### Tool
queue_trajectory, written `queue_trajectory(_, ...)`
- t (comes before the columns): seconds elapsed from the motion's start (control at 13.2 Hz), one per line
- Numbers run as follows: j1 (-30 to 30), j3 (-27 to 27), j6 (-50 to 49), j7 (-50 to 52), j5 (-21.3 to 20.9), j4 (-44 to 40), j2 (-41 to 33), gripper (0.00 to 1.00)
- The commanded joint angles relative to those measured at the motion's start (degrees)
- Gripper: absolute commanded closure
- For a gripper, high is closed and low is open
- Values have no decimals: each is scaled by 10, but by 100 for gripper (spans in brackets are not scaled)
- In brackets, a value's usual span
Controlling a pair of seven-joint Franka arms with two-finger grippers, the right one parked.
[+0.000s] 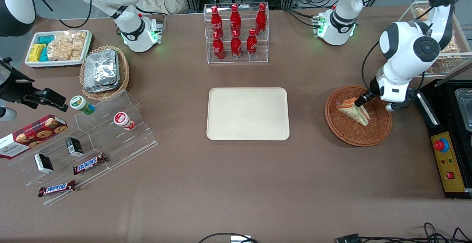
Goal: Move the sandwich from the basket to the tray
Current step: 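Lower the left gripper and close it on the sandwich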
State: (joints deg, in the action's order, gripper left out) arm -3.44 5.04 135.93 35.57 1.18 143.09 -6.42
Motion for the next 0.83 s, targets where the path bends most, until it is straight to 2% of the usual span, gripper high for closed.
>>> queue_trajectory(0.0, 0, 3, 46, 20, -4, 26, 4, 0)
queue_trajectory(0.76, 0, 3, 153, 41, -4, 47, 69, 0)
